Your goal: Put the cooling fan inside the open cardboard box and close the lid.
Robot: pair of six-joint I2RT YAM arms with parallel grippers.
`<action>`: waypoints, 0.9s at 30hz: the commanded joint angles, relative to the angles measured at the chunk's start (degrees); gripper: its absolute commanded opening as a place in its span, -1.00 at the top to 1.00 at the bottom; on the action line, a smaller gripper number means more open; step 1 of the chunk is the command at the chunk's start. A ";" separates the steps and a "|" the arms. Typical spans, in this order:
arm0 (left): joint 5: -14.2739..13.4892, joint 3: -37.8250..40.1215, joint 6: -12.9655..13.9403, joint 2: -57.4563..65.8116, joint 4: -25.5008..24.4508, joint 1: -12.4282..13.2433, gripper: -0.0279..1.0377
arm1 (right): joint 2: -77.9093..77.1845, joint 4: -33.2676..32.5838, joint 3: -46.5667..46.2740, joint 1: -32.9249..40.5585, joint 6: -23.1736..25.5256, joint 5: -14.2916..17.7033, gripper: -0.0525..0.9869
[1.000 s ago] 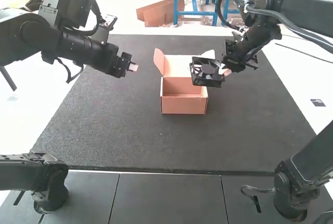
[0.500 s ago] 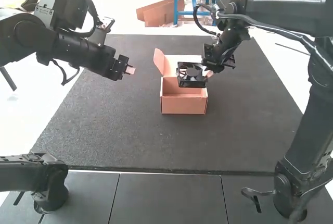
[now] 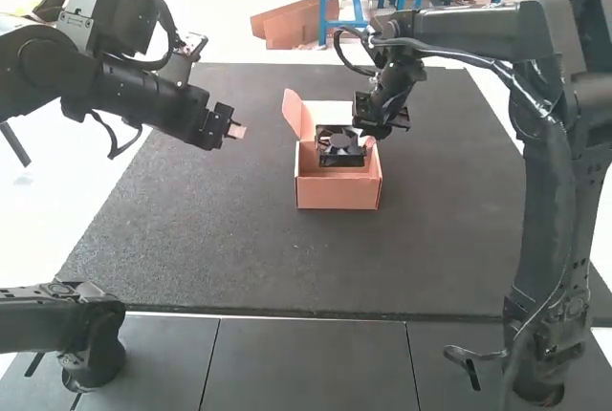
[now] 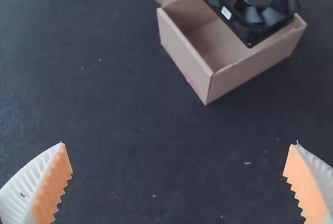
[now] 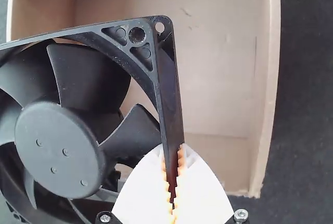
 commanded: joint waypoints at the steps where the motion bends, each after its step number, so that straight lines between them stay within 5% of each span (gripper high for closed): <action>1: -0.37 -0.05 0.43 -0.97 0.11 -0.51 -0.86 | 0.84 0.42 3.55 0.24 0.15 1.05 0.92; 19: -0.37 2.41 -0.10 -0.97 1.43 -0.16 -0.86 | 8.66 1.03 4.69 -0.02 -0.82 1.14 0.91; 23: -0.37 3.29 -1.42 -0.53 2.84 0.10 -0.86 | 10.16 1.21 5.57 -0.20 -1.52 1.05 0.41; 27: -0.37 3.81 -1.50 -0.36 5.21 0.89 -0.86 | 10.51 1.30 7.68 -0.81 -1.96 -0.18 0.13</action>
